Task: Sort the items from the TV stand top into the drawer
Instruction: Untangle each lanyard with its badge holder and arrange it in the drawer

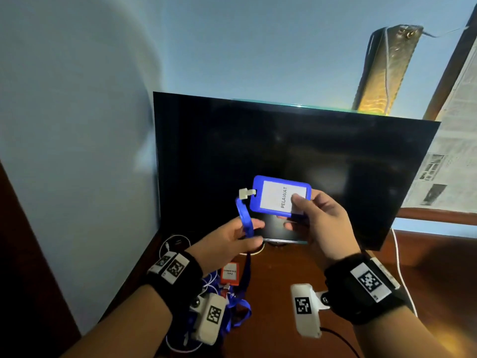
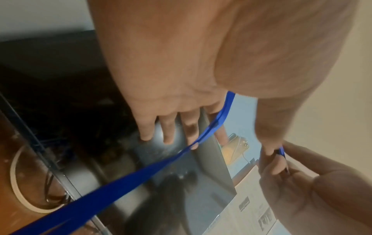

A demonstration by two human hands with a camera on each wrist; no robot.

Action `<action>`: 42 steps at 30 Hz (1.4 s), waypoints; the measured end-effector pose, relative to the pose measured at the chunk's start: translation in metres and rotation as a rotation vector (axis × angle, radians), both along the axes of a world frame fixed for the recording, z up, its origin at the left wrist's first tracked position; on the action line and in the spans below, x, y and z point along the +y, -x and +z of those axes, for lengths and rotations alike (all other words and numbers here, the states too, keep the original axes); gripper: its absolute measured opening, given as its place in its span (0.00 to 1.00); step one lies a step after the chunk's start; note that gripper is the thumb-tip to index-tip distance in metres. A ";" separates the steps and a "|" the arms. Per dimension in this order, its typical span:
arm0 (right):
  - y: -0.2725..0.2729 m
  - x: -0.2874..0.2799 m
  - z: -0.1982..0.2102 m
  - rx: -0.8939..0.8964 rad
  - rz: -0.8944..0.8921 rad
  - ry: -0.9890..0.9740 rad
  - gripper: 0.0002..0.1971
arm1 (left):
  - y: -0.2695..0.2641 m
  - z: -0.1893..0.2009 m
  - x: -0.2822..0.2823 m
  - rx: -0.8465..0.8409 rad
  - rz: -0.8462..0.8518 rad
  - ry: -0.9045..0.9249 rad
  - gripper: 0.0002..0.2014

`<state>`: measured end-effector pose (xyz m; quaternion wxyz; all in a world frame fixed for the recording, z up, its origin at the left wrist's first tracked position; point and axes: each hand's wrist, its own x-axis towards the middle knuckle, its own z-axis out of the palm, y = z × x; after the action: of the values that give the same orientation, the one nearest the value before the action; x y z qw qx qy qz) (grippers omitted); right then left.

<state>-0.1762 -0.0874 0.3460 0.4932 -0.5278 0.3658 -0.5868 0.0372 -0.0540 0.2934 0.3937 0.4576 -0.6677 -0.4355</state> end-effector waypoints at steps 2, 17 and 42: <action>0.003 -0.004 0.000 0.036 -0.050 0.042 0.05 | 0.001 0.004 0.005 0.066 0.132 0.031 0.13; 0.002 -0.009 -0.044 0.559 -0.241 0.265 0.04 | -0.025 0.109 0.031 -0.626 0.132 0.622 0.04; 0.012 -0.001 -0.044 0.211 -0.270 0.266 0.06 | 0.018 -0.002 0.062 -0.485 0.020 0.155 0.20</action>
<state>-0.1882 -0.0888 0.3017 0.2948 -0.5930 0.4022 -0.6322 0.0187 0.0076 0.2911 0.2604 0.5238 -0.7694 -0.2566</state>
